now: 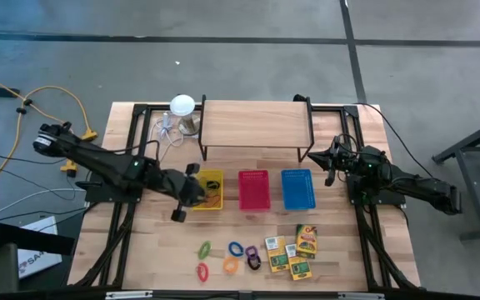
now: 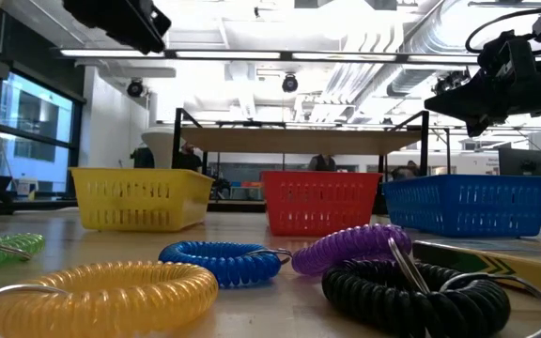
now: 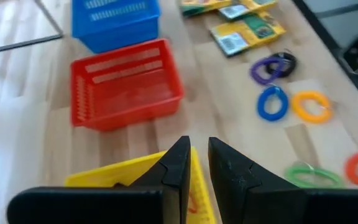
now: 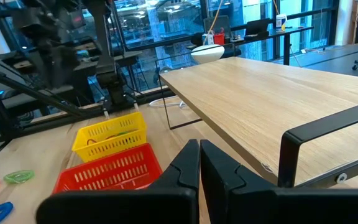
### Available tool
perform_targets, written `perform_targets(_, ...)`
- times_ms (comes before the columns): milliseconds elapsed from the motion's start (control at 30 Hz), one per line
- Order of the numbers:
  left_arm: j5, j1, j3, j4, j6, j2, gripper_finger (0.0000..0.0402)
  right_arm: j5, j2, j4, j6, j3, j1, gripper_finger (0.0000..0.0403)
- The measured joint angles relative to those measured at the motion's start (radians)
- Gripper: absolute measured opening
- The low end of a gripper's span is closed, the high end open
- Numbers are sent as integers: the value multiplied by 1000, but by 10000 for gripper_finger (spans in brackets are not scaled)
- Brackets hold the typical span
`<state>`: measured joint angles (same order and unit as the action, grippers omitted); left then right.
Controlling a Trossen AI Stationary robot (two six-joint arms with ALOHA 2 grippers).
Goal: Pick & Place Office Desk Supplies
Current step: Put the yellow crayola box into the red bin
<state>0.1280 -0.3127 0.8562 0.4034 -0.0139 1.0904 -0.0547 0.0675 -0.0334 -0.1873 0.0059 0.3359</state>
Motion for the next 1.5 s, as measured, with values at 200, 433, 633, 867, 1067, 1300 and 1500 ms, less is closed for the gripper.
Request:
perform_targets(200,0,-47,0,-2,0,-2,54,0,0,0,0,0,0,2)
perform_targets(433,8,-46,0,-20,0,-1,54,0,0,0,0,0,0,2)
perform_targets(633,7,-46,0,-25,-1,-1,54,0,0,0,0,0,0,2)
perform_targets(867,7,-46,0,-26,-9,-1,54,0,0,0,0,0,0,2)
perform_targets(1067,7,-46,0,-28,-5,-1,54,0,0,0,0,0,0,2)
perform_targets(1300,7,-46,0,-35,-5,-1,54,0,0,0,0,0,0,2)
perform_targets(1500,7,-46,0,-41,-5,-1,54,0,0,0,0,0,0,2)
